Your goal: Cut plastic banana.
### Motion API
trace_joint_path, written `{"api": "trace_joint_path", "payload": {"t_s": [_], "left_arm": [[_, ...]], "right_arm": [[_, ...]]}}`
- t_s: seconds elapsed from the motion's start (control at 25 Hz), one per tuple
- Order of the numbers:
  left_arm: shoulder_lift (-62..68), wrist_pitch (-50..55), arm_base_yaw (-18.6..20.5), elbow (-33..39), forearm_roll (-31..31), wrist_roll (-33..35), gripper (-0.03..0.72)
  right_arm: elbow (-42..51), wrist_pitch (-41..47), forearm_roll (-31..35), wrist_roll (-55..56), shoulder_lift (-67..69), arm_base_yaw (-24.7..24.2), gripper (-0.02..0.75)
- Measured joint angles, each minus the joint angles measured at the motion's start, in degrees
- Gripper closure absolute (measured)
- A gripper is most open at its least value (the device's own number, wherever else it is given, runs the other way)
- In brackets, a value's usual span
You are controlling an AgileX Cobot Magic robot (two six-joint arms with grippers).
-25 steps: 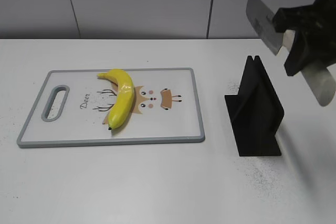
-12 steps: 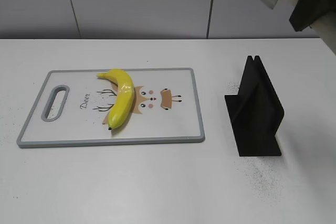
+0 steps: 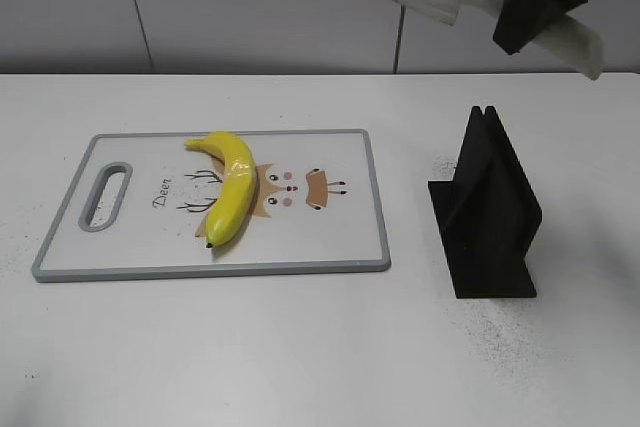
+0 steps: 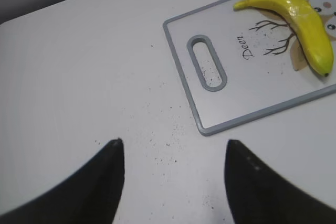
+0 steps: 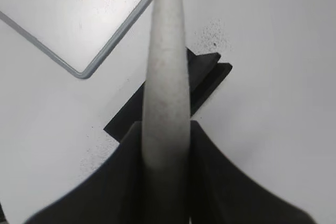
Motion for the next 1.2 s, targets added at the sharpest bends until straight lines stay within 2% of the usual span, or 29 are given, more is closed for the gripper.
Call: {"api": "trace_joint_path", "payload": {"t_s": [0.16, 0.36, 0.56, 0.72, 0.92, 1.04, 1.2], "left_arm": [[11.4, -1.1, 0.0, -6.6, -4.8, 8.2, 0.126], [24.5, 0.6, 0.0, -16.9, -14.2, 25.4, 0.128], [36.2, 6.1, -0.1, -26.7, -23.1, 43.7, 0.133], [43.1, 8.0, -0.6, -32.0, -29.1, 54.6, 0.133], [49.6, 8.5, -4.9, -36.3, -30.1, 61.6, 0.133], [53.6, 8.3, -8.1, -38.3, -28.7, 62.4, 0.133], [58.1, 8.3, -10.4, -40.1, -27.1, 62.6, 0.133]], "right_arm": [[-3.0, 0.0, 4.1, -11.6, 3.7, 0.0, 0.575], [-5.1, -1.9, 10.1, -24.5, 7.8, 0.2, 0.575], [-8.5, -3.2, 10.3, -35.6, 13.5, 2.1, 0.575], [-12.5, -3.2, 10.3, -42.2, 18.6, 4.5, 0.575], [-16.9, -2.1, 10.5, -47.6, 23.5, 6.0, 0.575], [-17.9, -2.0, 10.8, -50.5, 24.6, 6.4, 0.575], [-18.1, -2.4, 11.0, -52.2, 24.9, 6.5, 0.575]]}}
